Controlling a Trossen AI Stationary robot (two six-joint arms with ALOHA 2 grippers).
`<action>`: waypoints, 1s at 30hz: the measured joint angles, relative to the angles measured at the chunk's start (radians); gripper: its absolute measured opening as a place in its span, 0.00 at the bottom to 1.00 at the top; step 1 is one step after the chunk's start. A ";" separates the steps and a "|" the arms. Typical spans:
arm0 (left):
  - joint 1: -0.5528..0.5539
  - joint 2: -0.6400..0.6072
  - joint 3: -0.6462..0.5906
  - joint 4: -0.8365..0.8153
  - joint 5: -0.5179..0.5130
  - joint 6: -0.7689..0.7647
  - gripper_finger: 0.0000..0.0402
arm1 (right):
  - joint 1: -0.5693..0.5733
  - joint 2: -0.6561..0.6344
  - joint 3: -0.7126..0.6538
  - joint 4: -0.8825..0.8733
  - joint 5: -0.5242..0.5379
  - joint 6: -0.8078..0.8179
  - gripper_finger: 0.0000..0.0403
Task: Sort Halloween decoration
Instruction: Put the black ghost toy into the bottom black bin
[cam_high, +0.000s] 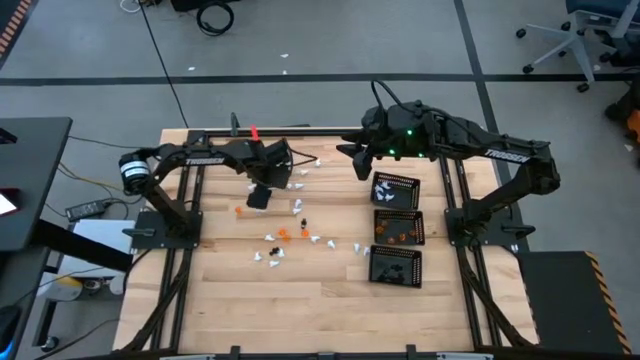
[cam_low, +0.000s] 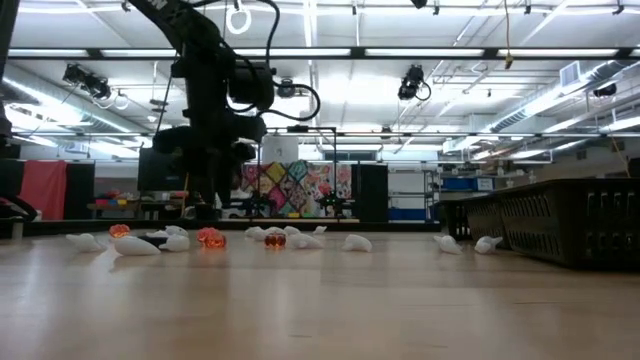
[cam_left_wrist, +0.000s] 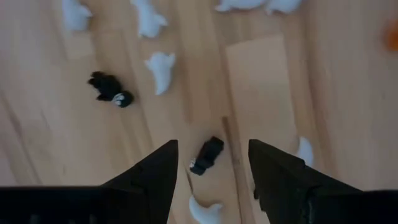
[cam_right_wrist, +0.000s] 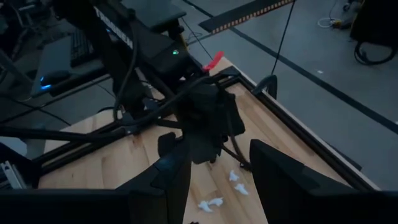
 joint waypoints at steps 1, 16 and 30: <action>0.005 0.000 0.000 -0.007 0.013 0.025 0.51 | 0.005 0.000 0.000 0.000 0.003 -0.001 0.42; 0.059 0.059 -0.001 0.019 0.095 0.259 0.48 | 0.030 0.000 0.000 0.002 0.025 -0.067 0.42; 0.064 0.184 0.003 0.030 0.003 0.267 0.47 | 0.005 0.000 0.000 0.015 0.024 -0.095 0.42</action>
